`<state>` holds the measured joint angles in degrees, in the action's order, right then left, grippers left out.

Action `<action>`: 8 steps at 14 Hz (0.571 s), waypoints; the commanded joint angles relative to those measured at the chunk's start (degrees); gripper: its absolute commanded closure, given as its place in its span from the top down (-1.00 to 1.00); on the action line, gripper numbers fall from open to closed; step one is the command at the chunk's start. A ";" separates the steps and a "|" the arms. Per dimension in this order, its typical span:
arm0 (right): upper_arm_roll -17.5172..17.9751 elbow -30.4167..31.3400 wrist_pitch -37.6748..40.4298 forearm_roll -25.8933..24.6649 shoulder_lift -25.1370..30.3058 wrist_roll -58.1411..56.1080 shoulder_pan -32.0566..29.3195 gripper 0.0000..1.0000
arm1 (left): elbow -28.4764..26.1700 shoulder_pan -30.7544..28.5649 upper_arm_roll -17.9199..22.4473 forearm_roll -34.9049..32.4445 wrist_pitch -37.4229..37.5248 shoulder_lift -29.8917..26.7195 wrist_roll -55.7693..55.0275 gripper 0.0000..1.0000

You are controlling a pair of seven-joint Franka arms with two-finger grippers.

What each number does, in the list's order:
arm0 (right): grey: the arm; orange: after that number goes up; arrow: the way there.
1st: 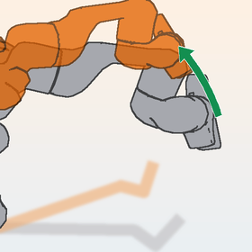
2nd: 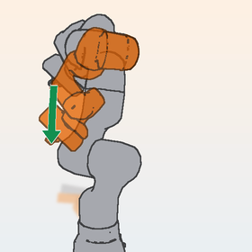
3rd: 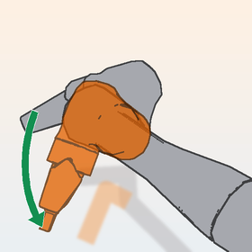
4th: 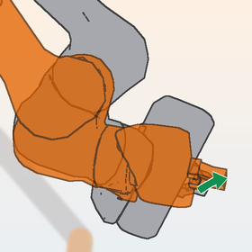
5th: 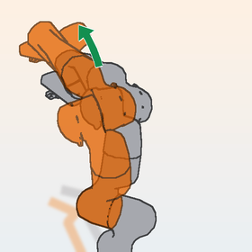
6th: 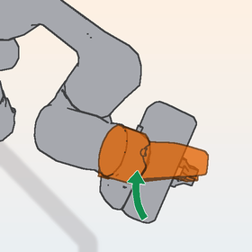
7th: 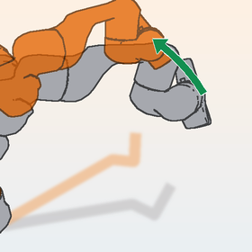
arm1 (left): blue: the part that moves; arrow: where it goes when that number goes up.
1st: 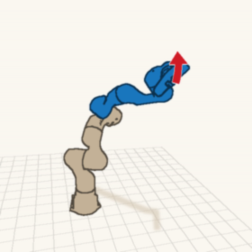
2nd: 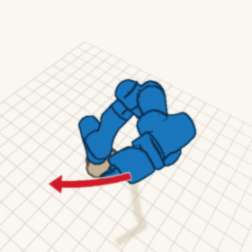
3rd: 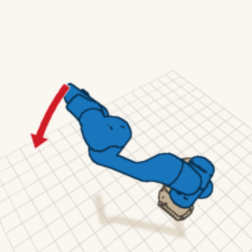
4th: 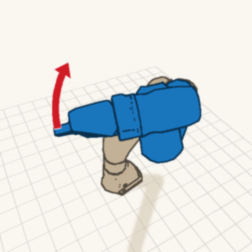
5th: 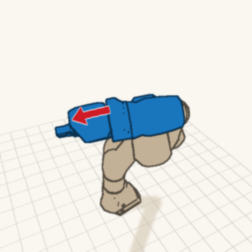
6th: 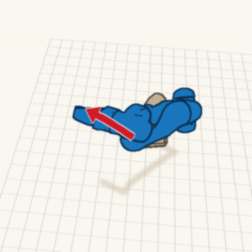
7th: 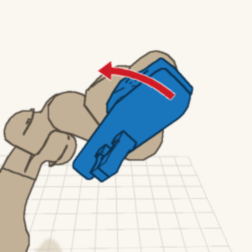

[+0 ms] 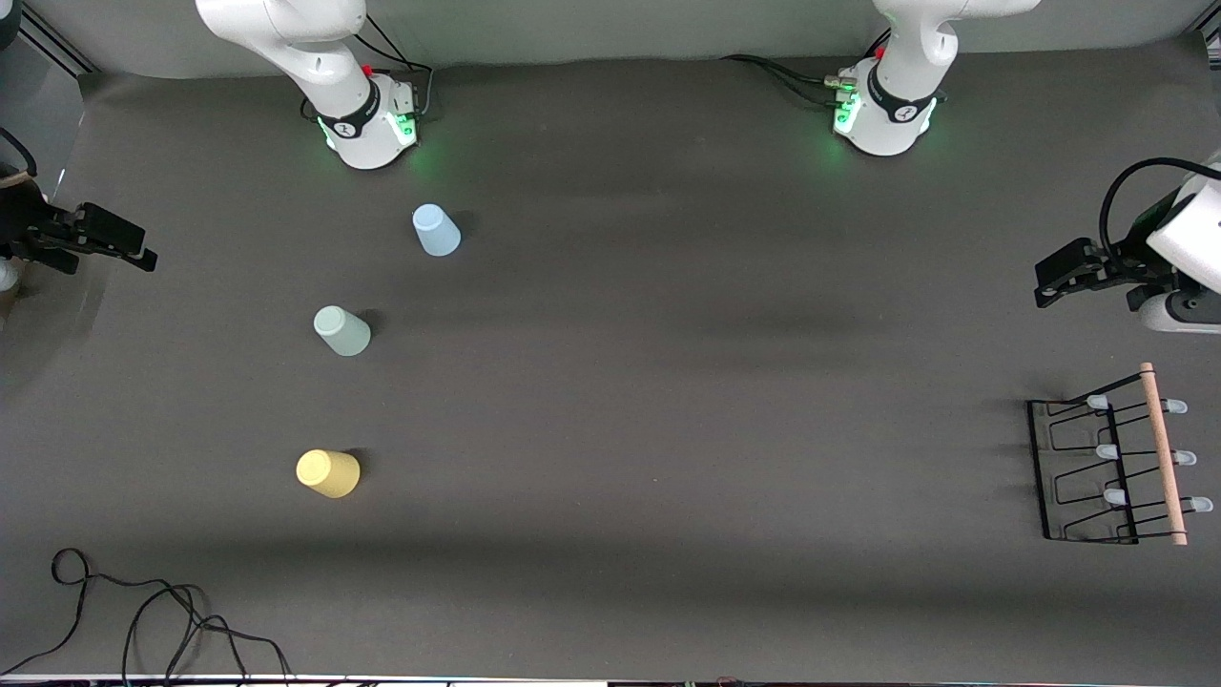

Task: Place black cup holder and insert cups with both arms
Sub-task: 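Move the left gripper toward the black wire cup holder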

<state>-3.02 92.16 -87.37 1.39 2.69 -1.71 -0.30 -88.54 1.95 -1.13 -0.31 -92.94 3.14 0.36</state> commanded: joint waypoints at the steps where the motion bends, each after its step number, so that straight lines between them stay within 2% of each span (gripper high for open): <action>1: 0.03 -1.28 0.88 0.71 -0.06 0.22 -0.14 1.00 | 1.17 0.60 0.17 -0.92 0.49 0.03 -0.18 1.00; 5: 0.03 -1.02 0.88 0.36 -0.14 0.30 0.12 1.00 | 1.17 0.08 0.17 -2.85 0.57 0.55 0.69 1.00; 8: 0.21 -0.76 0.71 -0.07 0.03 0.04 0.21 1.00 | 1.70 -1.76 0.61 -4.96 -3.71 3.88 0.78 1.00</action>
<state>-2.98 92.06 -87.31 1.38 2.73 -1.71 -0.28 -88.35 1.50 -0.77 -3.65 -94.05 3.97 0.38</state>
